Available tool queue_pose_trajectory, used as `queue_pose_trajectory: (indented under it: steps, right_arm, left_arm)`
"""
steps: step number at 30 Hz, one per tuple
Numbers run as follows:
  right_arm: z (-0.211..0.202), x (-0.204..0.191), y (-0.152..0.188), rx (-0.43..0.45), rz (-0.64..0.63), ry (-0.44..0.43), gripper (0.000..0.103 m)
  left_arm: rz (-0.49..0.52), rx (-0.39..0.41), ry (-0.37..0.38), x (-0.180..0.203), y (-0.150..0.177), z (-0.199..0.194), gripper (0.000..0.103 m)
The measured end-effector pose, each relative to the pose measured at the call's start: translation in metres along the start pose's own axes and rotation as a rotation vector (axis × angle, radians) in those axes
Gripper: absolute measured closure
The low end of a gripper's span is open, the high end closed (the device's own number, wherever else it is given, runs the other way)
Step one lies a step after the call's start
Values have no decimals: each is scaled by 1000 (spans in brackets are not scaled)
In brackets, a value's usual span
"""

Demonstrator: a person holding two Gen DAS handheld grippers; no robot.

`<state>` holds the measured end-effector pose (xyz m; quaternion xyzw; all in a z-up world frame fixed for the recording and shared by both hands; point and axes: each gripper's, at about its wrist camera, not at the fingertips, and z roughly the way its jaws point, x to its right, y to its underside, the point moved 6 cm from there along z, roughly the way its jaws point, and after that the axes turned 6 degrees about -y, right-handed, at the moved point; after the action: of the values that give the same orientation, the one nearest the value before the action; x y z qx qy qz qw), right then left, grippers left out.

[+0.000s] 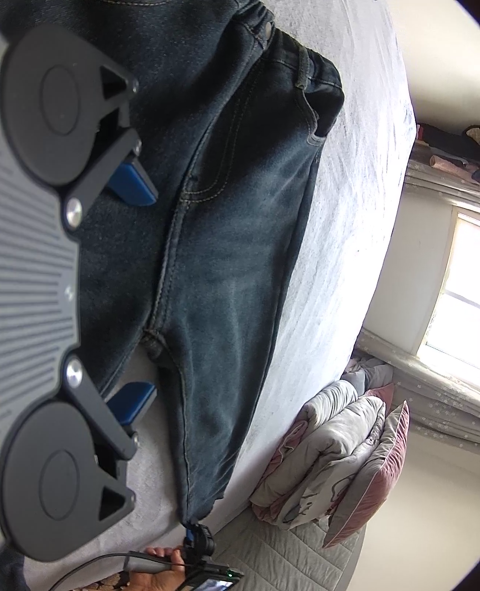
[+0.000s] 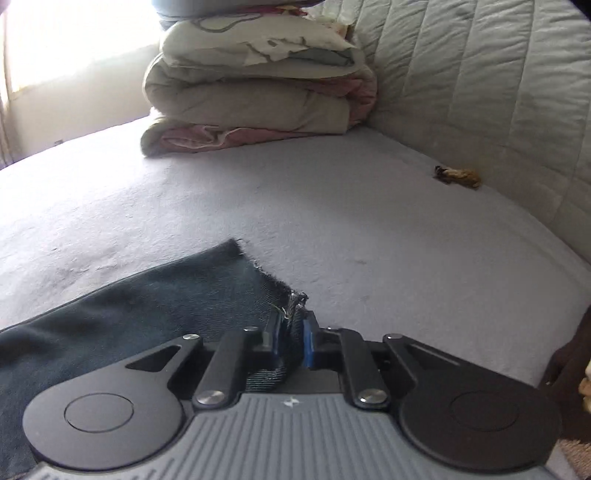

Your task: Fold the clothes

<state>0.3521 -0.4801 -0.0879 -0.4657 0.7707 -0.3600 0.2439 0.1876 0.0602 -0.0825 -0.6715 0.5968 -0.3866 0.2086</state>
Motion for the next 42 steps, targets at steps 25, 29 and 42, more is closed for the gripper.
queue_pose_trajectory:
  steps: [25,29,42]
  right_arm:
    - [-232,73,90,-178,-52,-240,47]
    - [-261,99,130,-245,-3,-237,48]
    - [-323,144,210,-428,286,-300,47]
  left_arm:
    - [57,17,49,30,22,-20,0]
    - [140,13,100,56,39,-29,0]
    - [333,-2,235,103,74,-68,0]
